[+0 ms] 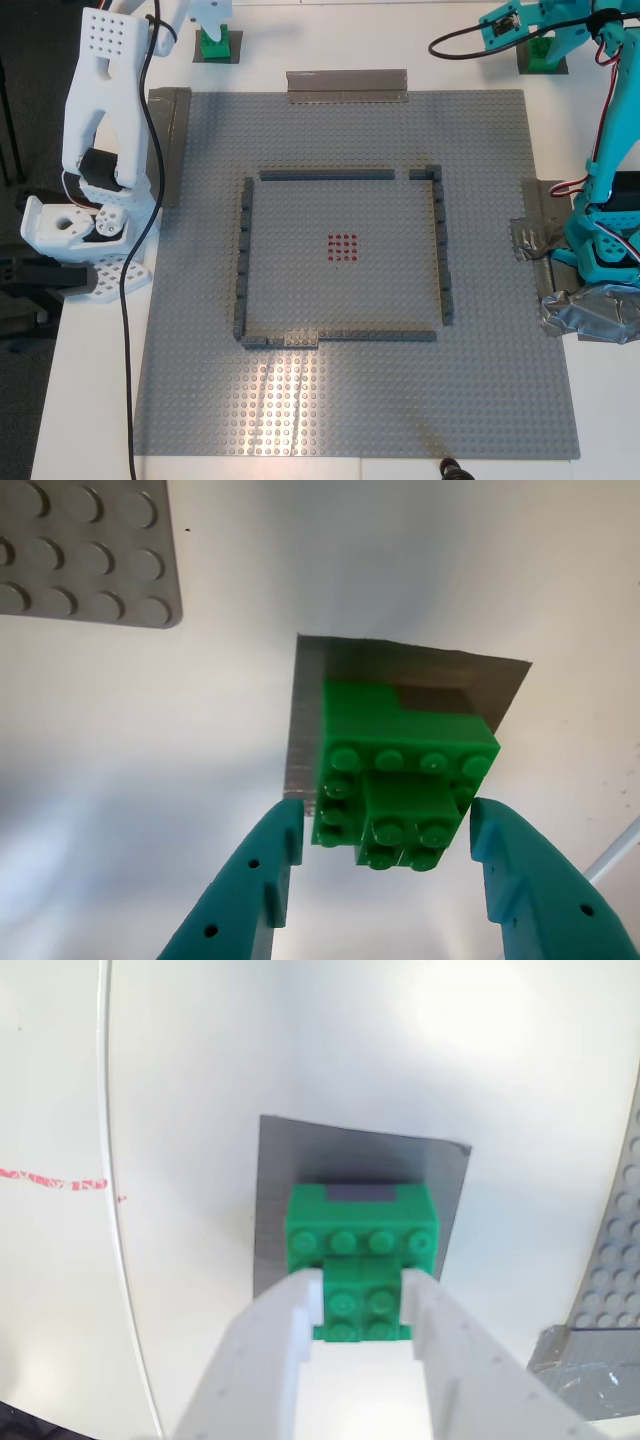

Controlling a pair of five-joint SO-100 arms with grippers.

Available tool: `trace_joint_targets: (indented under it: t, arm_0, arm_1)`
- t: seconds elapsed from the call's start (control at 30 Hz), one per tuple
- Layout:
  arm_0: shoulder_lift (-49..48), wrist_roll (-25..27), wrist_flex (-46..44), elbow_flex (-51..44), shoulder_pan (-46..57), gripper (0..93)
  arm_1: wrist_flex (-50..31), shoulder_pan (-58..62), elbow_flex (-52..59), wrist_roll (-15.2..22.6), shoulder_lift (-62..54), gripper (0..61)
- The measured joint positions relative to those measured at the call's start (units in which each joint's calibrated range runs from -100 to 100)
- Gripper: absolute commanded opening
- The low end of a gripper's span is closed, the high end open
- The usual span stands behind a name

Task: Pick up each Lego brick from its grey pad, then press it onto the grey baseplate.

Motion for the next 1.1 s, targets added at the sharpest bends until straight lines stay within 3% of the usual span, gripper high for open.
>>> trace_joint_targets:
  t: [0.23,0.37,0.83,1.1]
  arm_0:
    - [0.0,0.0,-0.1,0.0,0.0,17.7]
    - [0.0,0.0,-0.2,-0.1,0.0,10.9]
    - [0.0,-0.1,0.6,-2.3,0.1,4.7]
    - [0.3,-0.1,0.6,-2.5,0.1,0.0]
  arm_1:
    - [3.7,1.5,0.0,-1.8,-8.4,1.7]
    - [6.1,5.4,5.2,-3.5,-17.0,1.5]
    - [10.1,22.2,36.9,-9.3,-47.3,0.1]
    - [9.8,36.9,61.3,-13.6,-66.4,0.1]
